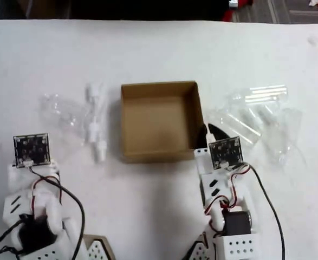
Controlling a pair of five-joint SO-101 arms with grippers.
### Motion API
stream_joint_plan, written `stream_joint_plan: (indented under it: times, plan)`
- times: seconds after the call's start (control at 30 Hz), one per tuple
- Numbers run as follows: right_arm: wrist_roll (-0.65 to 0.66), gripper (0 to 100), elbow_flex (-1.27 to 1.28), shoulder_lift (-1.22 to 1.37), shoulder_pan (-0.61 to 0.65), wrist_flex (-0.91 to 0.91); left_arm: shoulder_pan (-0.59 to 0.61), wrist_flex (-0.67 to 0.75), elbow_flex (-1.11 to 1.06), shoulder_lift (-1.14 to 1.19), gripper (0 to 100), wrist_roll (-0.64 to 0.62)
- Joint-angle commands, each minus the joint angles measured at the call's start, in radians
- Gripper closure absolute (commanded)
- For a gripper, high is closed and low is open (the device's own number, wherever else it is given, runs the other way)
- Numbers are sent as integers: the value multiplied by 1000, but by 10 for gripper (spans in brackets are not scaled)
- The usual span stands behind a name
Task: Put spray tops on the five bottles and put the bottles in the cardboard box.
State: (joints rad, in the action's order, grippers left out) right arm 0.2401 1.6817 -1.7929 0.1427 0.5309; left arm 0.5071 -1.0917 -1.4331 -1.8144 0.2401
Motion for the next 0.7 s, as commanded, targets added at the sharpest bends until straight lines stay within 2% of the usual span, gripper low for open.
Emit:
stream_joint_plan:
  times: [0.0,0.07,0.23,0.37,0.53,0.67]
  plan:
    - [-6,981,9,-4,-7,-27,39,29,109,-12,976,94]
    - [-6,981,9,-4,-7,-27,44,29,155,-12,976,144]
    - [-6,981,9,-2,-5,-27,33,-14,295,-8,975,115]
    - [-6,981,9,-2,-5,-27,-74,-104,379,82,935,184]
    - [-6,981,9,-2,-5,-27,-131,-204,606,446,932,201]
    - [-6,981,9,-2,-5,-27,-133,-427,945,789,928,233]
